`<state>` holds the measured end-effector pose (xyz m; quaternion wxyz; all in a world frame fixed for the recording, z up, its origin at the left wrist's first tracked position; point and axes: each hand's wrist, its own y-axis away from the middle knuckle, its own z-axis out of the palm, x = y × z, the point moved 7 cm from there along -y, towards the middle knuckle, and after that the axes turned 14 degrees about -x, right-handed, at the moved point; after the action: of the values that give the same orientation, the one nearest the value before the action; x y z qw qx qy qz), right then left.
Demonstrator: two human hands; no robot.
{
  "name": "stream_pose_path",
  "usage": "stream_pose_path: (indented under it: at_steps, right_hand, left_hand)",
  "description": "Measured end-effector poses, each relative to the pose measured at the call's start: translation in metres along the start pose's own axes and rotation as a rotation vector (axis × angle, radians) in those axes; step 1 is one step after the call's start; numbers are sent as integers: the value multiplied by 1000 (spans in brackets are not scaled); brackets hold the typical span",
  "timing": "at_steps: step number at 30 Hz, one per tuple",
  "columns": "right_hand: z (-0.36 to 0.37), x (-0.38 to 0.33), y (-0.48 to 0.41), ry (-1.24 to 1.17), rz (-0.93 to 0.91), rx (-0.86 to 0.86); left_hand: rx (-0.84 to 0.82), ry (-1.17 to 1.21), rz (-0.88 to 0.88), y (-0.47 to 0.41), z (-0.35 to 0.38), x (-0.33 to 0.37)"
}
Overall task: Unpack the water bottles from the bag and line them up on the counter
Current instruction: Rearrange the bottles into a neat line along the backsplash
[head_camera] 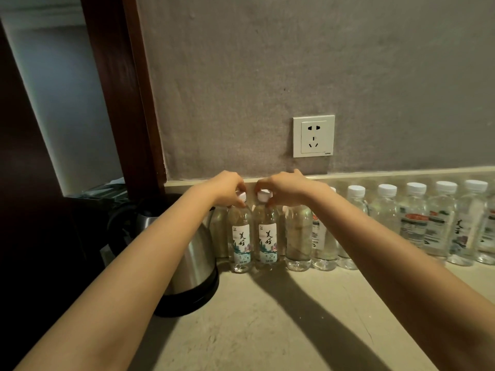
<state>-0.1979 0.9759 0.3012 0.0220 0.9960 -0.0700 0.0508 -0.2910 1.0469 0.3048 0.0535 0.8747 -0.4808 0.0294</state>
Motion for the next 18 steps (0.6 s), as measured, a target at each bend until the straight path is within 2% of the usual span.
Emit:
stream_pose_path:
  at_steps: [4,11,14,18]
  right_hand:
    - [4,1,2,-37,2,16]
    - [8,-2,12,37,68,127]
    - [-6,3,28,-79,56,219]
    - [-36,24,60,-293,60,400]
  left_hand:
    - [3,33,-5,1,2,-4]
    - [53,-86,-45,10,7,-4]
    - [248,-57,-45,26,-14,2]
    - [611,124,95,49,-52,25]
